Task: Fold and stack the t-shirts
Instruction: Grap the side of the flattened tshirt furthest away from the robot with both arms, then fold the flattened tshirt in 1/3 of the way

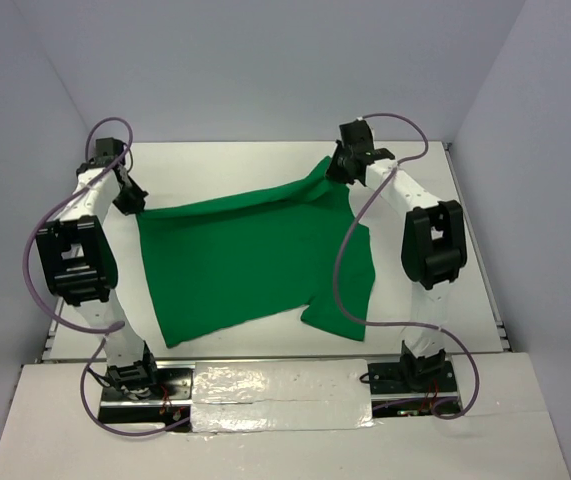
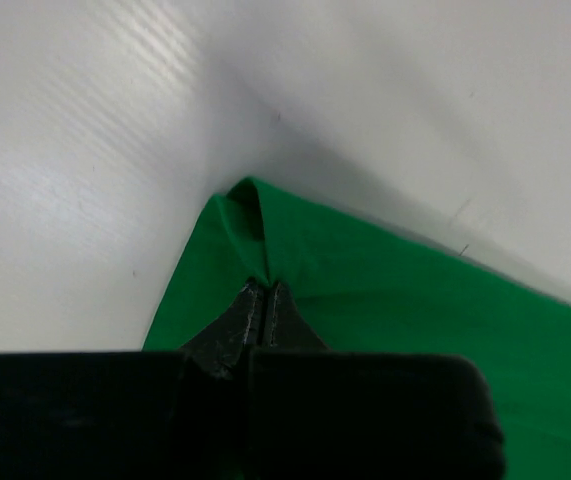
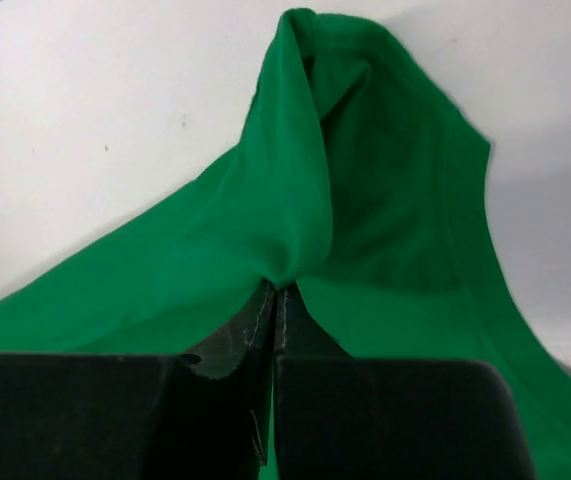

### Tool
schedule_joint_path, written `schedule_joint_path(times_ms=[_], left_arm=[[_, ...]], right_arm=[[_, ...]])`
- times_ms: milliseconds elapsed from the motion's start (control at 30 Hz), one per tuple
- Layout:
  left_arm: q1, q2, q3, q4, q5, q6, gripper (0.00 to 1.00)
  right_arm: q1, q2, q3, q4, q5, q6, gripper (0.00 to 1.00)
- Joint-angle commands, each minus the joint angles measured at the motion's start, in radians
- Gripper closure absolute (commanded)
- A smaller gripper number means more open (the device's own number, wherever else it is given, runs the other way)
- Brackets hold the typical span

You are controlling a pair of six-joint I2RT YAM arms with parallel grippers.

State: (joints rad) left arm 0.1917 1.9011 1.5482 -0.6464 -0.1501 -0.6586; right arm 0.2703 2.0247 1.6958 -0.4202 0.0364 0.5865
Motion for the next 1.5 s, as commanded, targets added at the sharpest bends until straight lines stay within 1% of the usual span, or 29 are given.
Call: schedule_joint_path(times_ms=[0,67,267,533,667,767,800,833,867,900,933,967,1000,1033,1100,1167,1200,1267,1300,1333,1367,1400,1433,1467], left_arm=[[-0.021,-0.083,-0.075,0.020,-0.022,-0.004,1.00],[-0.021,-0.105,-0.130,0.034,-0.026,-0.012,1.00],[-0.021,-0.171,-0.215,0.040,-0.049,-0.021,1.00],[-0.020,-0.204,-0.269,0.036,-0.068,-0.035,1.00],[-0.021,-0.215,-0.304,0.045,-0.065,-0.038,1.00],[-0.021,-0.214,-0.324,0.042,-0.055,-0.038,1.00],[-0.020,-0.214,-0.330,0.044,-0.055,-0.041,1.00],[-0.021,-0.214,-0.341,0.042,-0.051,-0.042,1.00],[-0.023,-0.214,-0.346,0.031,-0.048,-0.048,0.97],[-0.023,-0.215,-0.349,0.024,-0.048,-0.055,0.79],[-0.021,-0.217,-0.356,0.018,-0.046,-0.059,0.56],[-0.021,-0.232,-0.359,0.021,-0.042,-0.056,0.27],[-0.023,-0.240,-0.362,0.024,-0.036,-0.053,0.01],[-0.023,-0.247,-0.353,0.024,-0.028,-0.052,0.01],[-0.029,-0.258,-0.333,0.031,-0.014,-0.052,0.01],[-0.063,-0.252,-0.290,0.028,-0.032,-0.059,0.01],[-0.077,-0.243,-0.252,0.024,-0.042,-0.064,0.01],[-0.123,-0.195,-0.214,0.008,-0.062,-0.065,0.01],[-0.133,-0.171,-0.179,0.002,-0.063,-0.076,0.01],[-0.146,-0.130,-0.165,0.004,-0.052,-0.078,0.01],[-0.150,-0.110,-0.157,0.010,-0.025,-0.079,0.01],[-0.153,-0.088,-0.137,0.008,-0.013,-0.088,0.01],[-0.155,-0.055,-0.132,0.010,0.001,-0.091,0.01],[-0.156,-0.041,-0.126,0.010,0.018,-0.096,0.01]], right_arm=[[-0.008,-0.101,-0.050,0.014,-0.026,0.010,1.00],[-0.005,-0.132,-0.085,0.006,-0.024,0.006,1.00],[-0.013,-0.195,-0.133,-0.040,-0.007,-0.020,1.00],[-0.022,-0.334,-0.252,-0.055,0.019,-0.057,1.00],[-0.029,-0.397,-0.383,-0.037,0.037,-0.051,1.00],[-0.029,-0.428,-0.496,0.000,0.017,-0.028,1.00],[-0.028,-0.443,-0.527,0.021,0.017,-0.019,0.98],[-0.028,-0.449,-0.591,0.034,0.019,0.002,0.96],[-0.028,-0.461,-0.622,0.046,0.026,0.013,0.90],[-0.028,-0.465,-0.645,0.055,0.033,0.031,0.77],[-0.028,-0.466,-0.678,0.054,0.046,0.039,0.69],[-0.029,-0.469,-0.689,0.054,0.074,0.048,0.59],[-0.028,-0.471,-0.693,0.046,0.094,0.059,0.47],[-0.028,-0.469,-0.677,0.038,0.117,0.064,0.40],[-0.025,-0.454,-0.638,0.011,0.163,0.065,0.38],[-0.017,-0.416,-0.540,-0.012,0.187,0.053,0.38],[-0.020,-0.399,-0.469,-0.026,0.194,0.038,0.40],[-0.019,-0.342,-0.403,-0.040,0.194,0.026,0.45],[-0.020,-0.322,-0.337,-0.046,0.180,0.007,0.47],[-0.022,-0.296,-0.300,-0.060,0.174,0.000,0.50],[-0.028,-0.240,-0.263,-0.083,0.163,-0.010,0.57],[-0.029,-0.207,-0.186,-0.100,0.131,-0.028,0.59],[-0.032,-0.137,-0.147,-0.118,0.116,-0.037,0.60],[-0.039,-0.101,-0.107,-0.158,0.103,-0.057,0.61]])
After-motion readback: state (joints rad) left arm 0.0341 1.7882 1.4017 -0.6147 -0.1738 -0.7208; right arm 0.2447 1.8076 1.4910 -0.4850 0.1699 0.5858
